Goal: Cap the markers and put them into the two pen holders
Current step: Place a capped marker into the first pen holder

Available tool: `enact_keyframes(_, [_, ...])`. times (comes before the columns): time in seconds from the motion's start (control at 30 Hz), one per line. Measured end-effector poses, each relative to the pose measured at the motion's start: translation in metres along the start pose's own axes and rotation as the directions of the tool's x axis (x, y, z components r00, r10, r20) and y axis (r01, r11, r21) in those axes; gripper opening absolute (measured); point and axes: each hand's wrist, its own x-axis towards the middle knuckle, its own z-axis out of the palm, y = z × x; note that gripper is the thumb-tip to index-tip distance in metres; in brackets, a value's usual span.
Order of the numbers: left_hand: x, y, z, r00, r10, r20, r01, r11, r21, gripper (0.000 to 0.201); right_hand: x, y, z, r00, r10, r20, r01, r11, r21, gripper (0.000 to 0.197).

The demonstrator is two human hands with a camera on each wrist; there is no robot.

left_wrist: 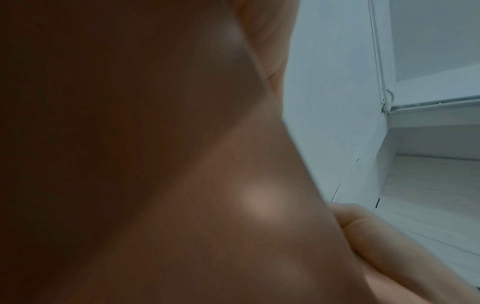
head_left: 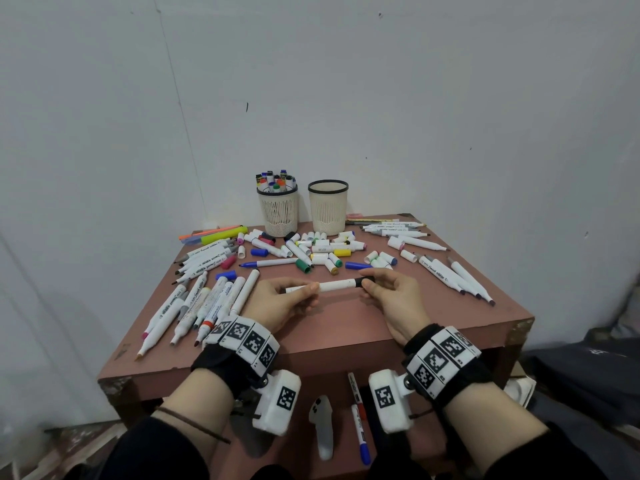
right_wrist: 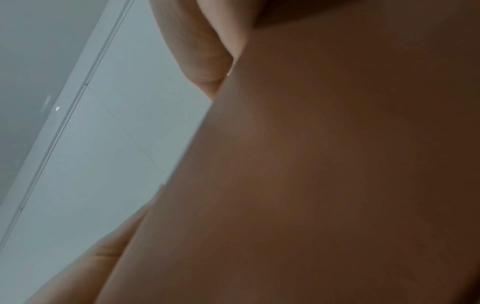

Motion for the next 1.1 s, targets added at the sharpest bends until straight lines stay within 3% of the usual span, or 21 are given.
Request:
enact_keyframes(0.17, [-0.009, 0.010, -0.011, 0.984, 0.165, -0.071, -0.149, 0.970, 0.190, 0.007, 0.000, -0.004, -0.002, 0.999, 0.042, -0.011, -0.040, 0.989, 0.145, 0.017])
enact_keyframes(0.3, [-0.021, 0.035, -0.018, 0.950, 0.303, -0.076, -0.272, 0.923, 0.272, 0.020, -0.004, -0.009, 0.000, 0.995, 0.021, 0.097, -0.040, 0.978, 0.204, 0.019])
enact_keyframes(0.43, [-0.032, 0.072, -0.019, 0.906, 0.423, -0.002, -0.391, 0.839, 0.378, 0.025, -0.010, -0.013, 0.008, 0.978, 0.019, 0.206, -0.060, 0.979, 0.194, 0.023])
enact_keyframes(0.57, [-0.038, 0.102, -0.018, 0.896, 0.440, 0.056, -0.419, 0.796, 0.437, 0.033, -0.018, -0.019, 0.022, 0.974, 0.030, 0.224, -0.086, 0.965, 0.248, 0.026])
enact_keyframes(0.73, [-0.043, 0.129, -0.019, 0.879, 0.457, 0.139, -0.461, 0.734, 0.499, 0.031, -0.033, -0.051, 0.044, 0.952, -0.103, 0.289, 0.096, 0.995, 0.041, 0.023])
enact_keyframes(0.87, [-0.041, 0.146, -0.018, 0.860, 0.459, 0.223, -0.496, 0.650, 0.576, 0.031, -0.037, -0.079, 0.062, 0.928, -0.145, 0.342, 0.165, 0.986, -0.028, 0.020])
enact_keyframes(1.0, [-0.035, 0.150, -0.020, 0.852, 0.450, 0.268, -0.507, 0.582, 0.636, 0.032, -0.025, -0.091, 0.079, 0.922, -0.117, 0.368, 0.140, 0.989, -0.037, 0.022])
enact_keyframes(1.1, [-0.026, 0.146, -0.028, 0.855, 0.459, 0.242, -0.494, 0.577, 0.650, 0.039, -0.013, -0.096, 0.087, 0.918, -0.107, 0.382, 0.141, 0.988, -0.062, 0.026])
